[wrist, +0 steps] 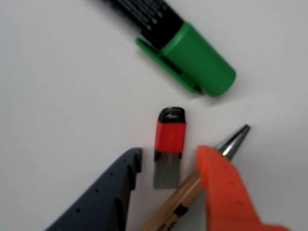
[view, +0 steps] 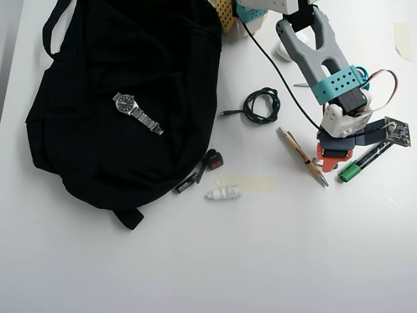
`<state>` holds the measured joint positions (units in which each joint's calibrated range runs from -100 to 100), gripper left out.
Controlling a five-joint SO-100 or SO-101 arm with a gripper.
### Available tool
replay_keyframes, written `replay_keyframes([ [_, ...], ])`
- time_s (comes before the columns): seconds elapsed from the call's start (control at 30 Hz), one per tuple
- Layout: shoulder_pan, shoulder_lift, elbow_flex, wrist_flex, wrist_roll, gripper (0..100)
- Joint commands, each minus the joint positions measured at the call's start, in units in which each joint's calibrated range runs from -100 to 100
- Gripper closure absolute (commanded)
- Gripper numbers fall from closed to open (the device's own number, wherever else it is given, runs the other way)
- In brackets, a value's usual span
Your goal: Put the usb stick into the black bag
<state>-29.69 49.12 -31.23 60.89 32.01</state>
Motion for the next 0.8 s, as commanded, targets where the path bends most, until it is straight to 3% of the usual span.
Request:
replay_keyframes([
  [0.0,-0.15,0.09,0.5,-0.16,0.34,86],
  [0.37,-0.15,0.09,0.59,0.18,0.34,87],
  [0.6,-0.23,0.0,-0.04,0.18,0.29,97],
  [0.77,-0.01,0.0,-0.13,-0.33,0.34,95],
])
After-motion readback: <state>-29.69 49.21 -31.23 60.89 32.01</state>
